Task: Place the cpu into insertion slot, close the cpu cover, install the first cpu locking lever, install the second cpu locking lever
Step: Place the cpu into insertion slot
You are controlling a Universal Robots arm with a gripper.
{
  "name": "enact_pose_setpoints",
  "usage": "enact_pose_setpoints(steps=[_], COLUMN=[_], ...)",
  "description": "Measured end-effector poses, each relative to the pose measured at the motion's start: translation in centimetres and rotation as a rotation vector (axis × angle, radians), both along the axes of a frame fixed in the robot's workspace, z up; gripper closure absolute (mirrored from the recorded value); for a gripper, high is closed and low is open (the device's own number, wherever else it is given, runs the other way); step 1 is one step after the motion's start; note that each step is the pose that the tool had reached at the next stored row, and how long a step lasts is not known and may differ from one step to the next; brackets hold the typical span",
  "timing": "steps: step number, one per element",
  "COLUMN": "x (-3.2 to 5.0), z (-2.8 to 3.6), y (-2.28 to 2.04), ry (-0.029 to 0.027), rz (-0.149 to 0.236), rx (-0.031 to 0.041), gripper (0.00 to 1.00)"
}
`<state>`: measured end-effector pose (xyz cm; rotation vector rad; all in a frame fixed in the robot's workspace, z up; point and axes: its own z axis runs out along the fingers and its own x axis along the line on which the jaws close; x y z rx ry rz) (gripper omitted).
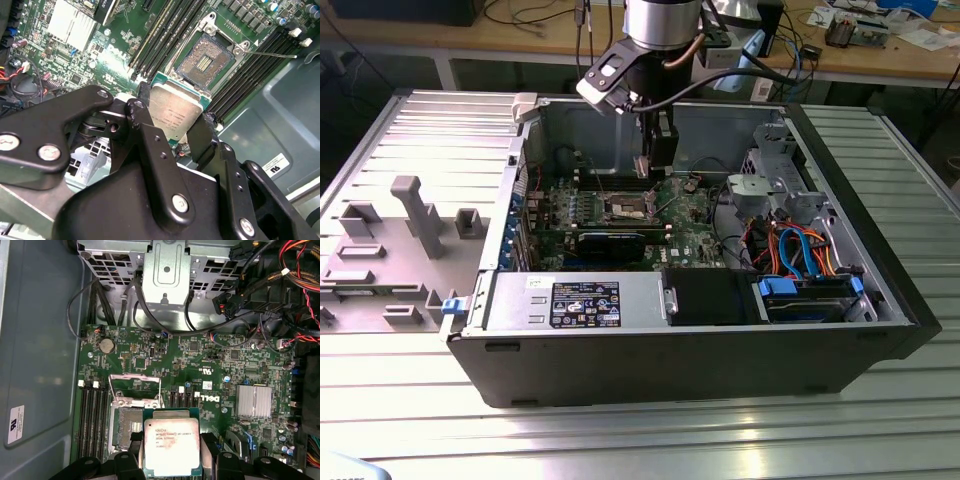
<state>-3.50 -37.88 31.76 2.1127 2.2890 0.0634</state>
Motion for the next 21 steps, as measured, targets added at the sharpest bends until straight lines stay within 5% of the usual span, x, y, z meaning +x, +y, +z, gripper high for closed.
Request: enact_pose_setpoints(steps=[21], x=[0.0], z=[-0.5], y=[0.35], ry=[0.0001], rz=[0.0], rx=[-0.0001], gripper=[0.46])
